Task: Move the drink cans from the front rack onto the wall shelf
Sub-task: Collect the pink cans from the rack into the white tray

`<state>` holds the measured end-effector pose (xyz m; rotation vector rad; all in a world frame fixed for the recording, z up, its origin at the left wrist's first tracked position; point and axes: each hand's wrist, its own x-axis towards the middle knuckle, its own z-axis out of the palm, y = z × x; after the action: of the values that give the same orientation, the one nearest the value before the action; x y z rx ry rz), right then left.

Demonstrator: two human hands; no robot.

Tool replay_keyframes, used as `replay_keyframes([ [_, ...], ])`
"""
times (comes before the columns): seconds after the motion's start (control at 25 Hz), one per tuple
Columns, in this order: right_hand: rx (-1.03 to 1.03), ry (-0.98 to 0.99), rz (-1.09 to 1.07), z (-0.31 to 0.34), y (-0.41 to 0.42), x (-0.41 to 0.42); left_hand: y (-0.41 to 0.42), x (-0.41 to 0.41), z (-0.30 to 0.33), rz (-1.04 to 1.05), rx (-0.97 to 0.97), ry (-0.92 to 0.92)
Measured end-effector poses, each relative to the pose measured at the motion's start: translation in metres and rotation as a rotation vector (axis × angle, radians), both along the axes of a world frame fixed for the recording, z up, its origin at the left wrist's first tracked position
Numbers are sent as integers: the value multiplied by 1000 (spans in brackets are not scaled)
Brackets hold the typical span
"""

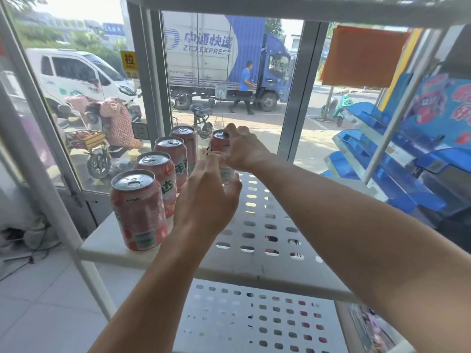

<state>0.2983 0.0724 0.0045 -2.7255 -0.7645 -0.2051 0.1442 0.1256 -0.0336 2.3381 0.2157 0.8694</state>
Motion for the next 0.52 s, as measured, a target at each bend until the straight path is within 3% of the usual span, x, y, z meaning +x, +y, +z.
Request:
replay_keyframes([
  [0.52,688,111,73,18,-55,-77,1,-18,10,-54,-59,17],
])
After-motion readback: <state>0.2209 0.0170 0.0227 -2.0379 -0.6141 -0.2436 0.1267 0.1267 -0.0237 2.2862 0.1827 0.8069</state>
